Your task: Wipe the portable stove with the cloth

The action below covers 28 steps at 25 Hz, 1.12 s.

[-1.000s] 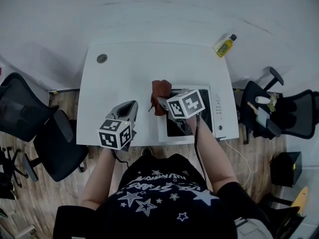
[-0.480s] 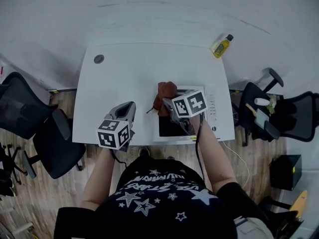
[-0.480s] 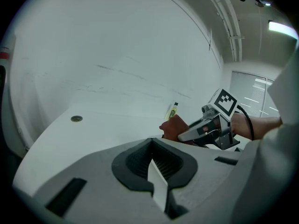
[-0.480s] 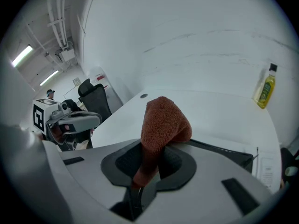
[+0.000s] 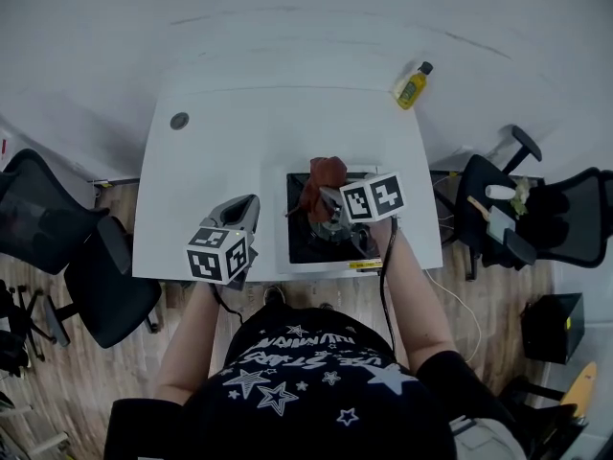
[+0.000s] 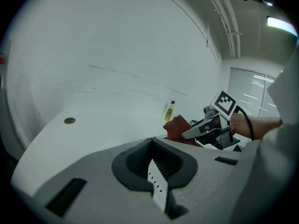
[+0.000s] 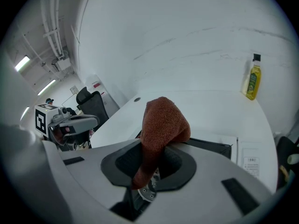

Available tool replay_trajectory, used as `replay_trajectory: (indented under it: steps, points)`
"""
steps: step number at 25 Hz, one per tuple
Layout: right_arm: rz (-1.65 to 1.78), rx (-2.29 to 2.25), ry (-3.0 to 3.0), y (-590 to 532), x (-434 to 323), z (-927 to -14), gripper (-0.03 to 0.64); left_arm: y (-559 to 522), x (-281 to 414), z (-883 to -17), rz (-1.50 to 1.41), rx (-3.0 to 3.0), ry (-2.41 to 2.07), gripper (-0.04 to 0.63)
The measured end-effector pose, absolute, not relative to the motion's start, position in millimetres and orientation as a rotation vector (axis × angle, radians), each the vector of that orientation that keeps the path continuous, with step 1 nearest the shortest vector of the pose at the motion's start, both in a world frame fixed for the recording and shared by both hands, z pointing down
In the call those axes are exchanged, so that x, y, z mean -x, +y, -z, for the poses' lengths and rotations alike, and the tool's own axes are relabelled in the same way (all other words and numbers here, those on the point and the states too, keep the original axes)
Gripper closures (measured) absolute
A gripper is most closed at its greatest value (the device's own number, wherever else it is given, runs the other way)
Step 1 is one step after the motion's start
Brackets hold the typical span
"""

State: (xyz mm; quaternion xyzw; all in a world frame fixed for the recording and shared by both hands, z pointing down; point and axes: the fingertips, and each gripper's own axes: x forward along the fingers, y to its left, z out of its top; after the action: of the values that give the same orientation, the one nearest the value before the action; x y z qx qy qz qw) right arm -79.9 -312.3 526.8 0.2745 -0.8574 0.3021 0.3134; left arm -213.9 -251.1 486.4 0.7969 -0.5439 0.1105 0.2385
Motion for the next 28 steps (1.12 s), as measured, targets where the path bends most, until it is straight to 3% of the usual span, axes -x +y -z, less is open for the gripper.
replay_trajectory:
  steps: [28]
  points:
    - [-0.866, -1.011, -2.171, -336.7, -70.6, -535.9, 0.545, -290.5, 132.5, -482.2, -0.404, -2.272, -1.409, 0.589]
